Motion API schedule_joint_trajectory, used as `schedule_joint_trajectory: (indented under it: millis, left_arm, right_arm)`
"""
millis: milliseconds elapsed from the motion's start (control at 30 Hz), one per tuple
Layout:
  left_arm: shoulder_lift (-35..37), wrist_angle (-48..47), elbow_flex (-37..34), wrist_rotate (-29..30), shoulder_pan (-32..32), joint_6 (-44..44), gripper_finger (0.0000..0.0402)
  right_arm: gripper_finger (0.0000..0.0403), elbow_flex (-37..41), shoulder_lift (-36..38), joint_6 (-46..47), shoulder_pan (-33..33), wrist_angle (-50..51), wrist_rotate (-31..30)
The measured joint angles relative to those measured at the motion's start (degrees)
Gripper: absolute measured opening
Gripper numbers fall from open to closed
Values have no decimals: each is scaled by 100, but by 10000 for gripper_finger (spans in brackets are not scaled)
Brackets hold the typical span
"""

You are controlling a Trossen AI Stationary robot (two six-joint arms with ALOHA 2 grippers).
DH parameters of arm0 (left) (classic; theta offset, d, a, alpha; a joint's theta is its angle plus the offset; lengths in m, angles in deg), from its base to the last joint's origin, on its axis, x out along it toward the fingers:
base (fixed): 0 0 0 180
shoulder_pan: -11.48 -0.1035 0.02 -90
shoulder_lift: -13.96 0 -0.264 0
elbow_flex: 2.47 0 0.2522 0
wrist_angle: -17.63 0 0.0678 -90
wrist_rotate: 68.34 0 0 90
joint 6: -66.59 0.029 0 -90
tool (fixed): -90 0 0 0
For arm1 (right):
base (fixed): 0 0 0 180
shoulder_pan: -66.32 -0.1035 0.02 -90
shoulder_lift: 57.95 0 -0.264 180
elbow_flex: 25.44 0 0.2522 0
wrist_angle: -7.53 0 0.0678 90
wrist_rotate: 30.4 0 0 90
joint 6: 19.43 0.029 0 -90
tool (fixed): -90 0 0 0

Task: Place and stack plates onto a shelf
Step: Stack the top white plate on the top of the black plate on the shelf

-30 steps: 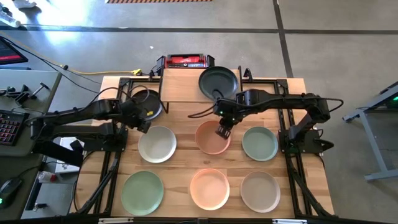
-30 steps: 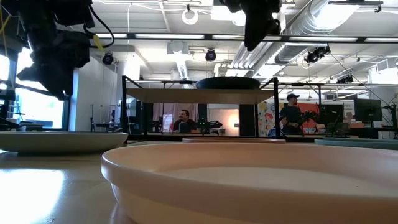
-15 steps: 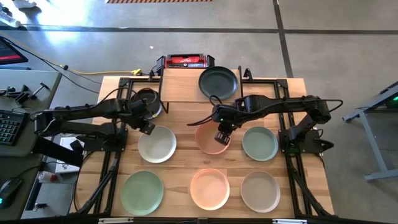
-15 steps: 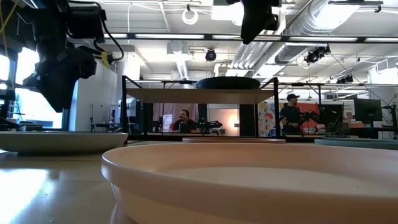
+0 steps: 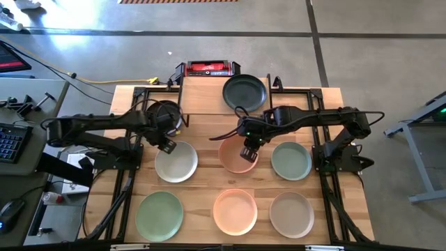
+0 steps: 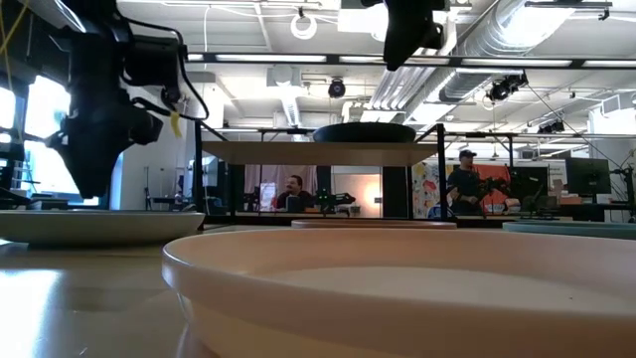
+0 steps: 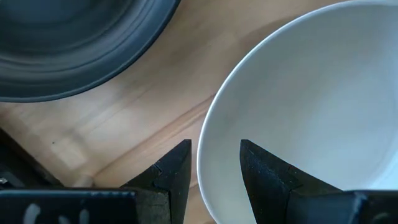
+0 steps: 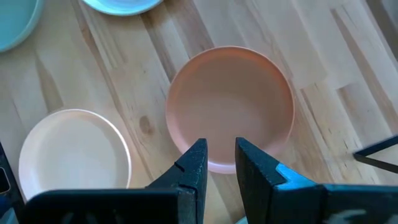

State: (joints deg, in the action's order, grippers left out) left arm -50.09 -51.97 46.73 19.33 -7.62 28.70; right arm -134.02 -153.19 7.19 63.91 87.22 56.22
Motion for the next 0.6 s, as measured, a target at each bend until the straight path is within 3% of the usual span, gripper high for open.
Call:
schedule_joint_trajectory:
  millis: [600]
  left_arm:
    - [-905,81,0,-15,-2,528,126]
  right_arm:
    - [62,2,0,-7,0,0,-115]
